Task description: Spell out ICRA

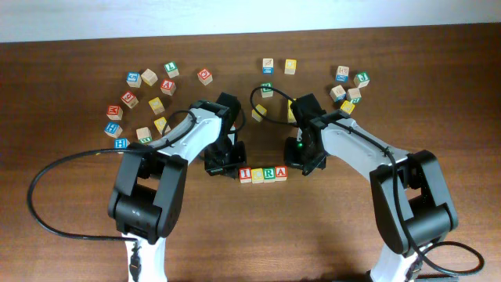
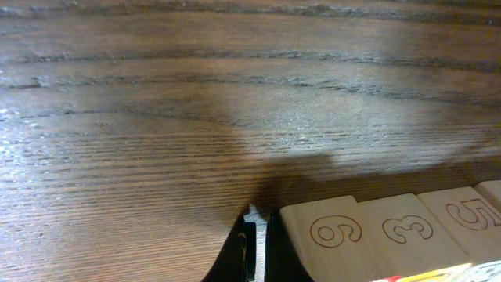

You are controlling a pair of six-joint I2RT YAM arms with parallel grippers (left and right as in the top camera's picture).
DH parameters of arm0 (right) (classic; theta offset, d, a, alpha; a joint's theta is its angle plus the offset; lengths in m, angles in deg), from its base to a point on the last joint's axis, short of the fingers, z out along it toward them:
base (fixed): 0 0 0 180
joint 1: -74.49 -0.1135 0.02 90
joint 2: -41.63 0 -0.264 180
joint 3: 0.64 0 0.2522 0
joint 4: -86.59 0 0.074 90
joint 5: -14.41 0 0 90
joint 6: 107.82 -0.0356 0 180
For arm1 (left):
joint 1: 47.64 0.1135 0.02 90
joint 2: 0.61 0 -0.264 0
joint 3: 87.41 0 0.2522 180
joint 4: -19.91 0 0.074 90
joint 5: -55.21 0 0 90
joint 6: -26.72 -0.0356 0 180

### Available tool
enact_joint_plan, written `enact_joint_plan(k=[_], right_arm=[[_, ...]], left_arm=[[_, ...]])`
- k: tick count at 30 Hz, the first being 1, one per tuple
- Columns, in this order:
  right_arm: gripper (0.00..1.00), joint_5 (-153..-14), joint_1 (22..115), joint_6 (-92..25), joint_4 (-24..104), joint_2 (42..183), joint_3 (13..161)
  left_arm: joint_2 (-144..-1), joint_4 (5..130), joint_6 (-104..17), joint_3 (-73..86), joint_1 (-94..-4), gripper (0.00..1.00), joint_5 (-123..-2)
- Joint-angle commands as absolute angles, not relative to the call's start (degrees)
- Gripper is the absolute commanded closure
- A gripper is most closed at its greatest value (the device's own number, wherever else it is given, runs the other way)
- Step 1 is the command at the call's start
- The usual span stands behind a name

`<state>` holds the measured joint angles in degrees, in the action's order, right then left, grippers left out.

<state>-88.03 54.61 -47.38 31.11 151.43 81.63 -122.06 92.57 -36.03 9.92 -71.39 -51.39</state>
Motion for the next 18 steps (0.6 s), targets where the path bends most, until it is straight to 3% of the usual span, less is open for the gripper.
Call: enact_joint_plan(k=[1, 18], right_arm=[[0.93, -90.6, 54.2, -49.9, 30.7, 152.1, 81.2], [0.96, -91.2, 52.0, -52.8, 30.2, 152.1, 81.2]], left_arm=[[-123.4, 91.6, -36.0, 9.4, -71.6, 1.00, -51.6], [-123.4, 91.2, -39.0, 9.4, -71.6, 1.00, -52.6]])
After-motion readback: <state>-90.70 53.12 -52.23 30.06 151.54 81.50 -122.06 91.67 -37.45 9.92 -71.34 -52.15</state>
